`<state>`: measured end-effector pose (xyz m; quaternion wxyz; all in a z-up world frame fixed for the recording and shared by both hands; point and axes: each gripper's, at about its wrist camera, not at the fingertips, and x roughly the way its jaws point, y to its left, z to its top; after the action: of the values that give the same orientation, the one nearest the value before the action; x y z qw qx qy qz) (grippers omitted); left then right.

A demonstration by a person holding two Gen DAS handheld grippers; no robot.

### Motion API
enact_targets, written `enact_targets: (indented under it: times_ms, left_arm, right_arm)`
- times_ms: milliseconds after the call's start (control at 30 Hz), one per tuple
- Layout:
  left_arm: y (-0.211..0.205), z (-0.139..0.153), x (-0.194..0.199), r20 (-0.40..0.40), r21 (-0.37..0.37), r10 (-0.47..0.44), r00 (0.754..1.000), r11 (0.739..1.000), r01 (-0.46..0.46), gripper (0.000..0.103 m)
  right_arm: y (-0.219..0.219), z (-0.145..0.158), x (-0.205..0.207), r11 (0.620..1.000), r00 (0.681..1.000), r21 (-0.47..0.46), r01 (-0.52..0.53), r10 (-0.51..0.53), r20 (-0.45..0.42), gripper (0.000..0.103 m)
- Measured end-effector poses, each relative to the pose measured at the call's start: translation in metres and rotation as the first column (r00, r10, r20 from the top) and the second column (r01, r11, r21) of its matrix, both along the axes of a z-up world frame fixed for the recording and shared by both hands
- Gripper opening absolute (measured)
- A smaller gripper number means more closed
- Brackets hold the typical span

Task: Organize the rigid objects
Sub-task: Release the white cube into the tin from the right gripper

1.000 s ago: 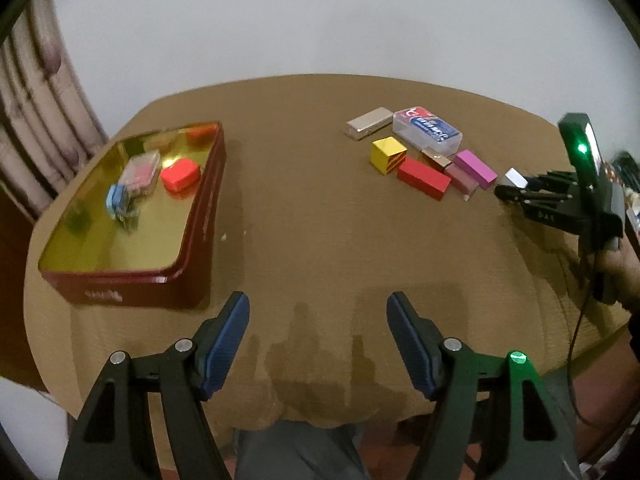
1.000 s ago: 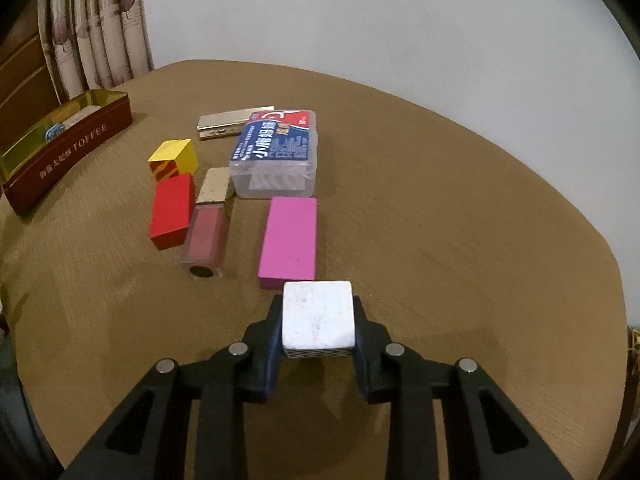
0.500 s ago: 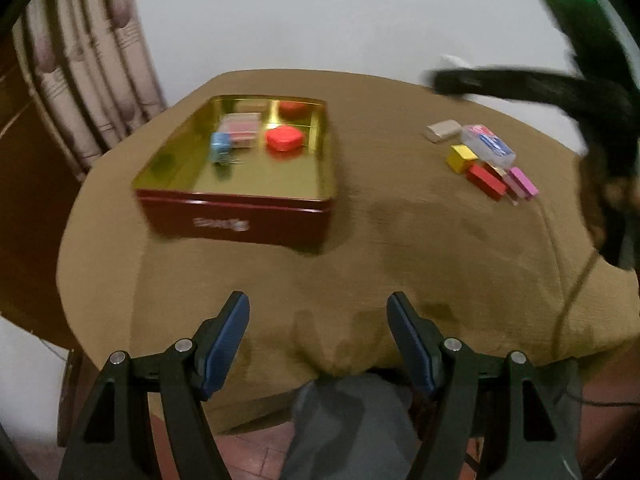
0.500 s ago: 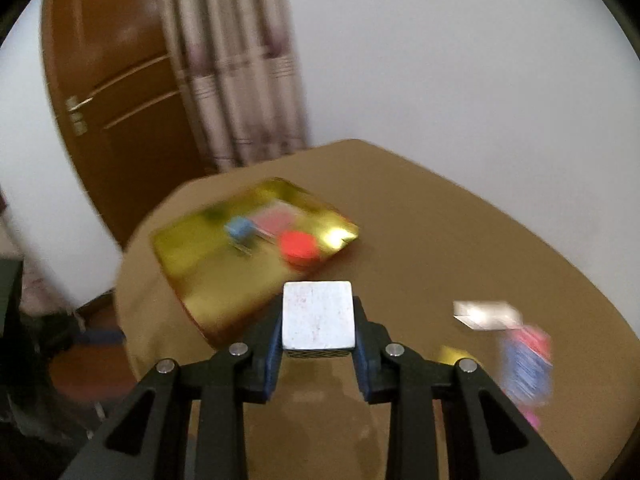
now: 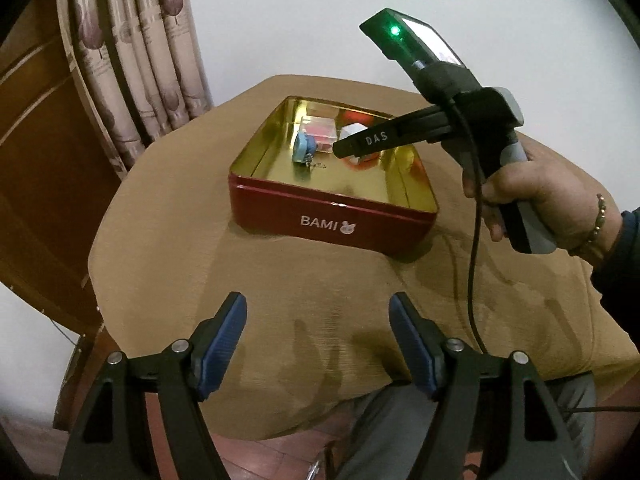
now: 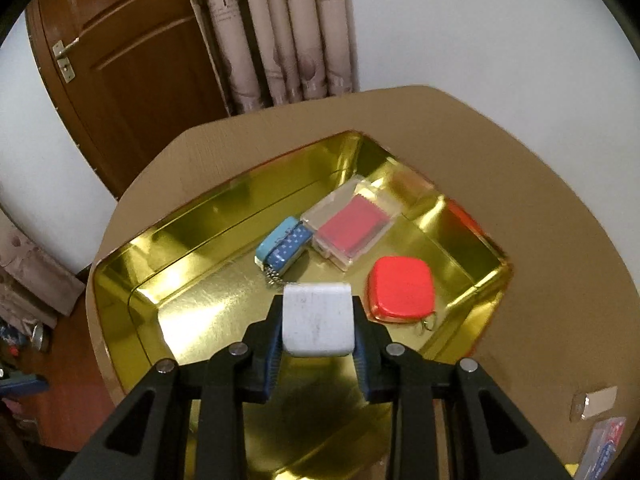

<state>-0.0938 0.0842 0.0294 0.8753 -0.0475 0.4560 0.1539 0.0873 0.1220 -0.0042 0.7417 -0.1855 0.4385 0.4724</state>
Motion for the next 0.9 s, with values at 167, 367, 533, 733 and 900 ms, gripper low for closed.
enact_targets:
  times_ms: [167, 367, 533, 733, 900]
  left_arm:
    - [-0.004, -0.008, 0.002, -0.032, -0.016, -0.012, 0.999, 1.0, 0.011, 0.071]
    - [-0.02, -0.004, 0.004, -0.022, 0.004, -0.067, 0.998, 0.998, 0.067, 0.071]
    - [-0.053, -0.001, 0.019, -0.025, -0.011, -0.166, 0.986, 0.986, 0.166, 0.071]
    - [-0.109, -0.004, 0.063, -0.046, -0.078, -0.255, 0.966, 0.965, 0.251, 0.071]
    - [-0.153, 0.001, 0.128, -0.045, -0.139, -0.268, 0.962, 0.956, 0.259, 0.071]
  right_arm:
    - [0.011, -0.006, -0.002, 1.0, 0.999, -0.002, 0.011, -0.01, 0.034, 0.047]
    - [-0.063, 0.047, -0.019, 0.959, 0.985, 0.249, 0.133, -0.156, 0.073, 0.047]
    - [-0.223, 0.048, -0.037, 0.883, 0.881, 0.275, 0.38, -0.436, 0.182, 0.049]
    - [-0.379, -0.01, -0.047, 0.764, 0.71, 0.037, 0.645, -0.616, 0.342, 0.049]
    - [-0.435, -0.047, -0.055, 0.704, 0.66, -0.017, 0.71, -0.656, 0.367, 0.049]
